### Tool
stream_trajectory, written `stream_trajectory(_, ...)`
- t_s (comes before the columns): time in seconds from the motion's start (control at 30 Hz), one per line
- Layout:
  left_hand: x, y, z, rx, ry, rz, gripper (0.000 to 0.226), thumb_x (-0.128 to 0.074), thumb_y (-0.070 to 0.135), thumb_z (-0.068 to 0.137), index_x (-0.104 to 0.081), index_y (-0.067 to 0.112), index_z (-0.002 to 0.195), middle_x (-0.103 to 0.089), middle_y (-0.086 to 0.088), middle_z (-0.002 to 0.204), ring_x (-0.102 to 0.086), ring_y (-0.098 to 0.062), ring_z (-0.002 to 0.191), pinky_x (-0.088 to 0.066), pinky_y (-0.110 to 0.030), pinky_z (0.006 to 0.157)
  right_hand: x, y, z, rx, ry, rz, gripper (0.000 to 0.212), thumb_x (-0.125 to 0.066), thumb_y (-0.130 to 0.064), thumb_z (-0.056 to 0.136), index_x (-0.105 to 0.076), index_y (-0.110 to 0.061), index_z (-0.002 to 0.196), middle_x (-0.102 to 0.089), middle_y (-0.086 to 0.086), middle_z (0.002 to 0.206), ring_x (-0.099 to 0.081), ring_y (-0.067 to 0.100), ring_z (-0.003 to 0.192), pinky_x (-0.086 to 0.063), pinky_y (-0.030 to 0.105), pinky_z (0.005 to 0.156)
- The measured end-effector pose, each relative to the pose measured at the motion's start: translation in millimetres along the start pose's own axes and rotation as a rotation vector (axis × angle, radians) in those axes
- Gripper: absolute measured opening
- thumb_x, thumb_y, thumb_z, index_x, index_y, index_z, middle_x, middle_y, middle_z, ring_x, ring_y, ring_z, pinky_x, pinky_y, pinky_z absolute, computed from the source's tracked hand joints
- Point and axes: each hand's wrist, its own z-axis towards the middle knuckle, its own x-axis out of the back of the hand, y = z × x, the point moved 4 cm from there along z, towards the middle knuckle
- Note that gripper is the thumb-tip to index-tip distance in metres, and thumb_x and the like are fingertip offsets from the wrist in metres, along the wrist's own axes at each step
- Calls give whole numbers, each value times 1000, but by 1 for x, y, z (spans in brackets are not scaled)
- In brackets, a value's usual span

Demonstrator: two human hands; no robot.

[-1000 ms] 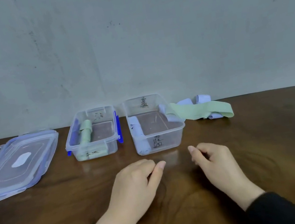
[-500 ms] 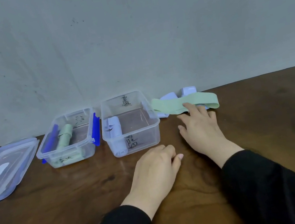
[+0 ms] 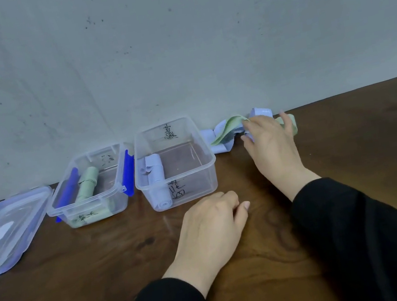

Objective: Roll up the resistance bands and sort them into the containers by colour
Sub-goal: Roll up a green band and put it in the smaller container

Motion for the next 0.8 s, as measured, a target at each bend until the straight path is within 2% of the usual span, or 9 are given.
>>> stream_trajectory(0.1,2,-1,-1,5,7,-43,28,-40,52,97,-47,31,80,-50,11,69,-51,-7,66,-45,-24,59,25,-3,-4,-100,95,239,16,-57,-14,94,-64,-16,108,-70,-1,96,-59,26,95,-42,40,100)
stream_trajectory(0.2,8,-4,-2,68,17,-149,19,-44,53,96,-48,38,107,-48,16,73,-51,-3,71,-47,-21,62,37,-9,-12,-204,31,433,34,-56,-17,91,-55,-22,125,-63,-7,107,-54,21,93,-49,37,81)
stream_trajectory(0.27,11,-5,-2,113,38,-197,38,-47,53,95,-39,40,130,-51,18,81,-53,-1,76,-50,-21,67,44,-15,-21,-145,48,440,32,-53,-17,89,-61,-23,119,-60,-8,105,-56,16,89,-52,39,73)
stream_trajectory(0.33,12,-4,-2,112,63,-219,60,-53,55,91,-28,39,143,-55,20,95,-54,-1,83,-50,-21,72,52,-20,-32,-73,92,454,25,-49,-20,86,-69,-20,102,-60,-6,100,-59,17,86,-54,41,68)
stream_trajectory(0.43,11,3,-3,49,22,-176,86,-61,57,84,-11,38,151,-59,14,110,-56,-8,97,-49,-27,82,66,-26,-47,-65,113,540,21,-50,-21,85,-68,-17,95,-61,-5,93,-60,16,82,-53,41,68)
stream_trajectory(0.53,15,7,-5,58,35,-185,94,-66,54,82,-4,39,152,-60,8,116,-56,-13,105,-49,-33,88,79,-33,-60,-80,99,622,18,-50,-24,86,-66,-18,94,-61,-8,87,-58,10,81,-52,35,71)
stream_trajectory(0.6,20,6,-10,116,76,-265,88,-66,45,85,-8,38,152,-59,10,123,-56,-11,110,-49,-32,91,85,-38,-67,-112,83,676,23,-46,-28,85,-64,-20,95,-61,-15,87,-58,6,83,-50,29,73)
stream_trajectory(0.67,28,4,-17,157,146,-350,73,-61,28,90,-20,37,150,-62,9,118,-59,-11,104,-52,-31,86,89,-42,-75,-147,65,725,23,-43,-30,85,-62,-25,96,-62,-20,89,-59,6,86,-51,29,75)
stream_trajectory(0.8,66,-14,-35,224,327,-423,33,-54,19,95,-55,29,127,-67,11,103,-61,-9,89,-54,-32,78,97,-56,-87,-162,39,741,18,-43,-35,87,-55,-43,98,-63,-25,95,-59,12,89,-48,28,77)
